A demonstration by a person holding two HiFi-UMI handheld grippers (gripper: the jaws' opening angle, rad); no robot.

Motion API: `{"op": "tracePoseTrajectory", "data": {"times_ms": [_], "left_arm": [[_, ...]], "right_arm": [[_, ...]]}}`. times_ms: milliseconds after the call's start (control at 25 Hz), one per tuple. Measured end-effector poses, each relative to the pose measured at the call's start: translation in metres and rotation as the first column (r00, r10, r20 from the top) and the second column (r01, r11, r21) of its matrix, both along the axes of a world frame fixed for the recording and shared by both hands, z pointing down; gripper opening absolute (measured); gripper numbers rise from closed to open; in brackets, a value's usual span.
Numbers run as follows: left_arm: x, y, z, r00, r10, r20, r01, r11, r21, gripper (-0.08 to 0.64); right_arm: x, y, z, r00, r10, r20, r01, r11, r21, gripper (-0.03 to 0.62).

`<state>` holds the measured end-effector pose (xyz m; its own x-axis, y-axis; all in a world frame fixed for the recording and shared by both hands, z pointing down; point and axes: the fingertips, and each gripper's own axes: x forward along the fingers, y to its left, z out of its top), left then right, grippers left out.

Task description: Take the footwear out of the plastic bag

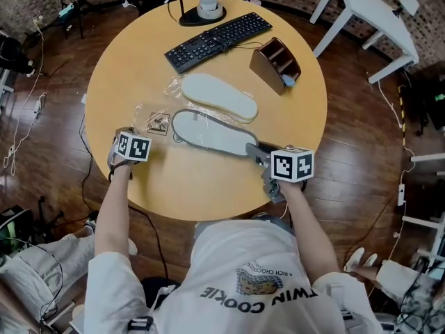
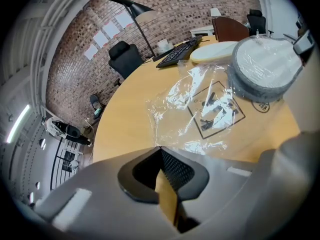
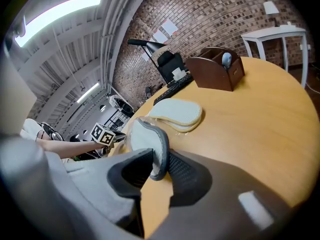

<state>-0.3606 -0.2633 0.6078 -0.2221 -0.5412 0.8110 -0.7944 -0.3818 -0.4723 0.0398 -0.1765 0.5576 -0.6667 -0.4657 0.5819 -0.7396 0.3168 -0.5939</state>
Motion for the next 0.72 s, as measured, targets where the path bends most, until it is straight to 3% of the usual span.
{"op": "tracePoseTrajectory", "data": {"times_ms": [200,400,560,720], "left_arm": [[0.000,0.000,0.000,1.000,-0.008,-0.003,0.008,1.000,-0.001,0.004],[0.009,0.002,-0.008,0.997,-0.014,-0.080,0.016,1.000,0.020,0.006],[0.050,0.007,-0.026,0.988,0.067,-0.137,-0.053,0.993,0.105,0.006],[0.112,0.016,-0.040,0.959,0.184,-0.215,-0.152,0.976,0.155,0.006]], "right_arm": [[0.010,0.004,-0.002,1.000,0.003,-0.001,-0.003,1.000,-0.001,0.092],[0.011,0.004,-0.001,1.000,0.002,0.000,-0.002,1.000,-0.005,0.092],[0.009,0.004,-0.001,1.000,0.002,0.019,-0.002,1.000,-0.006,0.092],[0.007,0.002,0.001,1.000,-0.002,0.024,0.002,1.000,-0.014,0.092]]}}
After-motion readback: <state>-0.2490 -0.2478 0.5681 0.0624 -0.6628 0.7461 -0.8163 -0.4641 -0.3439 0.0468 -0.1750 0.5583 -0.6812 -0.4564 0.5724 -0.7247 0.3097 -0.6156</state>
